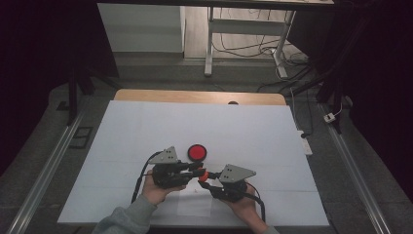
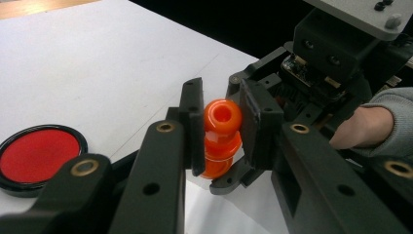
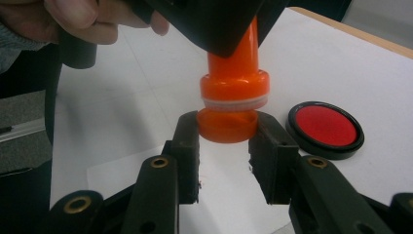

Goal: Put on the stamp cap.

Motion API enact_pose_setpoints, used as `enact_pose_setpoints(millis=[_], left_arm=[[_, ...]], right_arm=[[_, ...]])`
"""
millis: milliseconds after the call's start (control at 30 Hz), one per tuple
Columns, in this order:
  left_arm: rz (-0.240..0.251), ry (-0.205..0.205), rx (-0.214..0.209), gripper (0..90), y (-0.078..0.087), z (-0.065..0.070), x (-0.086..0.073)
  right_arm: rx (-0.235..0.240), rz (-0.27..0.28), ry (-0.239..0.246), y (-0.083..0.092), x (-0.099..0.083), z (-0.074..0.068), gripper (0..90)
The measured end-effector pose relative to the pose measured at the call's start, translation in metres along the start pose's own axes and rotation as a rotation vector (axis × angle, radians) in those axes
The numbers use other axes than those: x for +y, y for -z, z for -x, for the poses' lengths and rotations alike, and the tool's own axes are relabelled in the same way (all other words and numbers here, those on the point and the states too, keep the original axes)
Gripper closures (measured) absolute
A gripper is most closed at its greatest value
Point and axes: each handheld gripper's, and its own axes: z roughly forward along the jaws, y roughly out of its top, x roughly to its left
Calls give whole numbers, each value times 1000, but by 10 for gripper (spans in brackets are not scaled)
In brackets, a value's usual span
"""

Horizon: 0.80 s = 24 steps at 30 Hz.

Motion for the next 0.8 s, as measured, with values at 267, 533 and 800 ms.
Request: enact_pose_setpoints(millis=[267,533,800], left_arm=[[-11,-5,7,728,-1,0,-1],[-15,-3,9,728,-2,-1,-3],[-15,-6,9,729,-2,-1,-3]], right_arm=[[0,3,-1,0,0,-1,646],[-6,12,-5,2,1,1,646],[-5,10,-8,1,0,1,646]])
